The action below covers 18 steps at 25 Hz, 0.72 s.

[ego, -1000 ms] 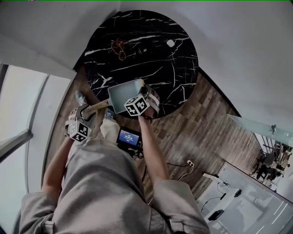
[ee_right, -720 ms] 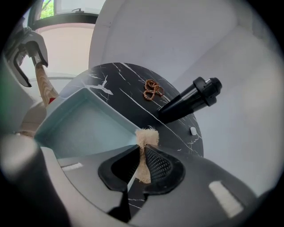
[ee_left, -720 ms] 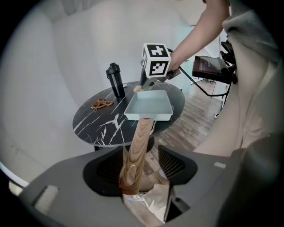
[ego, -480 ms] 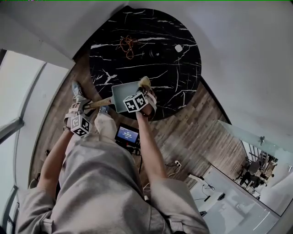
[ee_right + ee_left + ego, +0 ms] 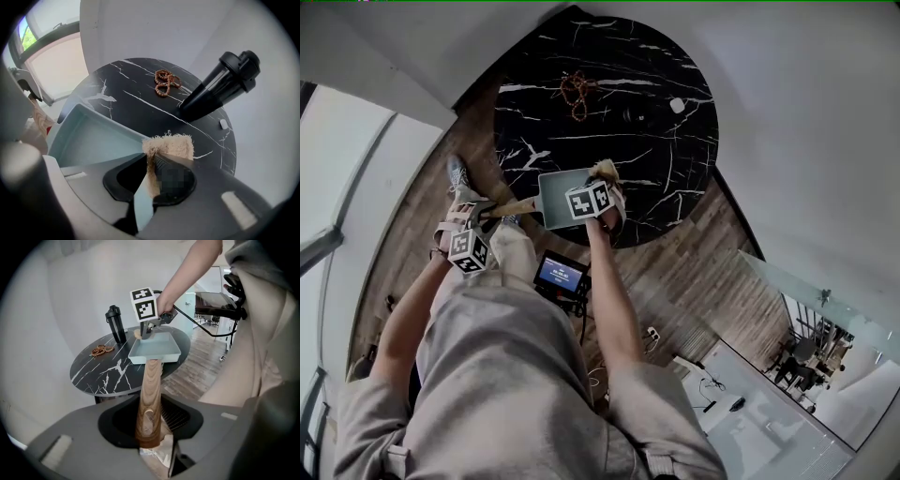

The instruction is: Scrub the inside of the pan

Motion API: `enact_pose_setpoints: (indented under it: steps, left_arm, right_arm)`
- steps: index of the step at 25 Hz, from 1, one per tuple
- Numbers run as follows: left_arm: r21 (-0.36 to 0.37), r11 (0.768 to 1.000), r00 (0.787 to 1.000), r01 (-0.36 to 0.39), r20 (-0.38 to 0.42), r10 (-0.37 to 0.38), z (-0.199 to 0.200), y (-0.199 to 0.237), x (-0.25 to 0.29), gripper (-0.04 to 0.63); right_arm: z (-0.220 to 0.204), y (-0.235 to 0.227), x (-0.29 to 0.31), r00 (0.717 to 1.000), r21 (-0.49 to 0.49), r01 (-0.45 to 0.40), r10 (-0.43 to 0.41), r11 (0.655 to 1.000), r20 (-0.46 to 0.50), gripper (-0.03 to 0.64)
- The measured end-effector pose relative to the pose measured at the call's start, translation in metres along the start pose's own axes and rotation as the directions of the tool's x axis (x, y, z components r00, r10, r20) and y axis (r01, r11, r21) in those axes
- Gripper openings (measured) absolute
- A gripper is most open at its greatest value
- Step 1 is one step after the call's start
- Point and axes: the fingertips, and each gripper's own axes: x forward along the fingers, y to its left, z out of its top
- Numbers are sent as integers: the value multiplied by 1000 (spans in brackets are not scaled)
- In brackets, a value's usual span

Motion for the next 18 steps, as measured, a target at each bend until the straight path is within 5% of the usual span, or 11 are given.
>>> enact_pose_setpoints:
  steps: [18]
  left_arm:
    - [8, 1000, 1000, 10, 18, -10, 1, -1, 1, 130]
  right_arm:
    - [2, 36, 13, 950, 139, -309, 311, 941, 10, 54]
